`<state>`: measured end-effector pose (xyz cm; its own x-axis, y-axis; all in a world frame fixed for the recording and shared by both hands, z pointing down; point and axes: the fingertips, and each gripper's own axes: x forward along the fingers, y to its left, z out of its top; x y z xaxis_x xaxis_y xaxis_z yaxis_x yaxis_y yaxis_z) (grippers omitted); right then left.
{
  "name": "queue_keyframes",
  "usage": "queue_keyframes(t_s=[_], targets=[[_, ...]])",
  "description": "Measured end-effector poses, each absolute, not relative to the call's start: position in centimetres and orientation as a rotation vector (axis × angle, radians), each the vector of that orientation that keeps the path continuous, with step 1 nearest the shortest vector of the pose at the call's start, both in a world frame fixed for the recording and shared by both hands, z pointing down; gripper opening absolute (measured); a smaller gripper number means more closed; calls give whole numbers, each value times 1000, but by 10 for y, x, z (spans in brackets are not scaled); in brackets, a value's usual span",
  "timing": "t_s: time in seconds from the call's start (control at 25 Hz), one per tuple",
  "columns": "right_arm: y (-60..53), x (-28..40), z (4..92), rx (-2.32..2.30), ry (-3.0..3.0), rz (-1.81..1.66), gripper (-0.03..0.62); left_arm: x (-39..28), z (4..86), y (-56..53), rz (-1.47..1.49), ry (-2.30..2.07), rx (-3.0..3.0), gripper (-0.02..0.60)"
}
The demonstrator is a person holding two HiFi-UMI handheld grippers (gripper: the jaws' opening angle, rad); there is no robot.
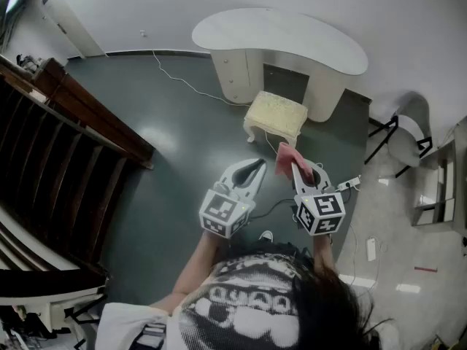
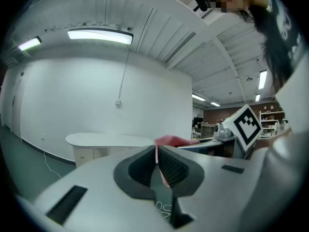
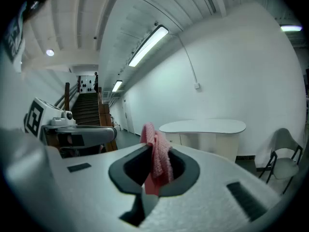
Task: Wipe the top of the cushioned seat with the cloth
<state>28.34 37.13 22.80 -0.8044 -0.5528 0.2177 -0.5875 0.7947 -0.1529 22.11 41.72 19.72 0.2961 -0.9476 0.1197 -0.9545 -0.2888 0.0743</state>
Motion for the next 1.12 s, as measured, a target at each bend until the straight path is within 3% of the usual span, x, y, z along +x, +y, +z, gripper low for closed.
queue_keyframes(t_s=[0.48, 1.12], targets=[[368, 301, 235, 908, -2832, 342, 14, 226, 207, 417, 80, -1824, 2388, 14], [326, 254, 243, 888, -2831, 355, 14, 182, 215, 375, 106, -1814, 2380, 14]])
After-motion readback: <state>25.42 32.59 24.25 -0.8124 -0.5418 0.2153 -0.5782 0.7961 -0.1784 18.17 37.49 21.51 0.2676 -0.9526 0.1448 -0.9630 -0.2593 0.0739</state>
